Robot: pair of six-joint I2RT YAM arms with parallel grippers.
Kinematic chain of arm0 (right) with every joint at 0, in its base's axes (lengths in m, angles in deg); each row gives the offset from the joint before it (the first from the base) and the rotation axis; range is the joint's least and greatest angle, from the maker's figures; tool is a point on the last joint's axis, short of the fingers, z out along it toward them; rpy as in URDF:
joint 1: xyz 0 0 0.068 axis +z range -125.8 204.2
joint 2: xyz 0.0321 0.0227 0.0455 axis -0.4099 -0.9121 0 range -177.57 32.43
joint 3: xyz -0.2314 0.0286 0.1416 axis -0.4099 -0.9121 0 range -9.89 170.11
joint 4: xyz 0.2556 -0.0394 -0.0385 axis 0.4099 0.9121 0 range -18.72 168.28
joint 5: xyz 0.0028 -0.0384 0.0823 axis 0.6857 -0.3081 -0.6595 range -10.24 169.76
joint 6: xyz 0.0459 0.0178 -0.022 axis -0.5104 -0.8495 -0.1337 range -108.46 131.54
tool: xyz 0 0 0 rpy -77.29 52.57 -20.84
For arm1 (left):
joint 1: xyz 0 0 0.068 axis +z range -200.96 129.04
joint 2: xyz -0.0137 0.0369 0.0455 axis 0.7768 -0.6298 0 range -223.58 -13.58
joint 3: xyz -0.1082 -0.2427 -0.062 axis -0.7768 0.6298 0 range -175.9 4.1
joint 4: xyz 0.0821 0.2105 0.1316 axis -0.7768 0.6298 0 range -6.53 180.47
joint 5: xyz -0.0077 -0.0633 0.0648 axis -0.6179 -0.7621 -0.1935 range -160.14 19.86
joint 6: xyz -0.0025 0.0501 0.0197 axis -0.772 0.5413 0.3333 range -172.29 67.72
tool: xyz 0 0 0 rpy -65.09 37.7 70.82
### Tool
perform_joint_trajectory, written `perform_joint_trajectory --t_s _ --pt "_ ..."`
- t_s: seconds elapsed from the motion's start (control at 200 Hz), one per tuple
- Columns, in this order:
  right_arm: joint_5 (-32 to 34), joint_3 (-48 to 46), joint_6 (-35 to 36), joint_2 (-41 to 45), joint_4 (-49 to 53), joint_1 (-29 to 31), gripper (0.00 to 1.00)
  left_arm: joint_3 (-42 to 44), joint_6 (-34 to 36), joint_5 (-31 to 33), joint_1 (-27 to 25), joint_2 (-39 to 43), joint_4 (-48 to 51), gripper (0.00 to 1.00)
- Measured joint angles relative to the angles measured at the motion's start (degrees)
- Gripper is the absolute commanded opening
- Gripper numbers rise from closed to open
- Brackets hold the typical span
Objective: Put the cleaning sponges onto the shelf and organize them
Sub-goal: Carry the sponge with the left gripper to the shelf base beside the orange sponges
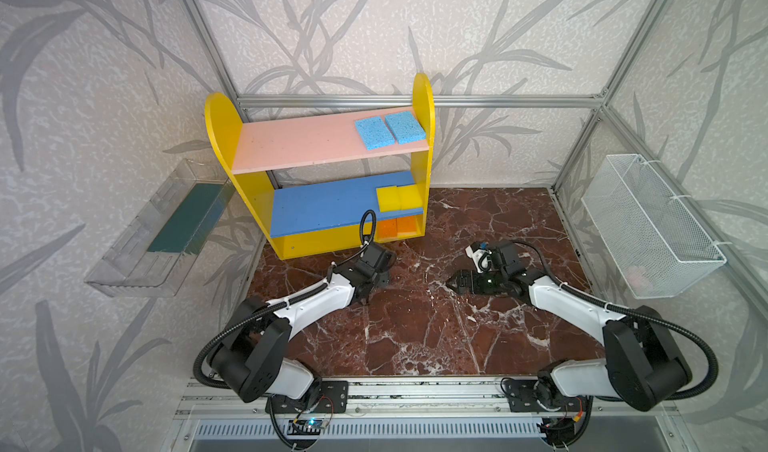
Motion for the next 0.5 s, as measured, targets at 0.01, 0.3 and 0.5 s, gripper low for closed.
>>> perform_joint_trajectory --t_s 0.01,0.3,0.5 --pt "0.0 0.0 0.0 0.0 0.0 0.0 0.99 0.0 0.1 0.0 0.4 0.0 -0.1 0.64" --pt "-0.2 0.0 -0.8 -0.1 -1.6 0.0 0.99 -3.1 0.9 -1.5 9.0 -5.7 -3.8 0.64" --pt "-0.7 -0.4 -1.4 -0.9 -3.2 0.0 0.99 -8.3 2.8 -1.6 9.4 -11.8 -5.8 0.65"
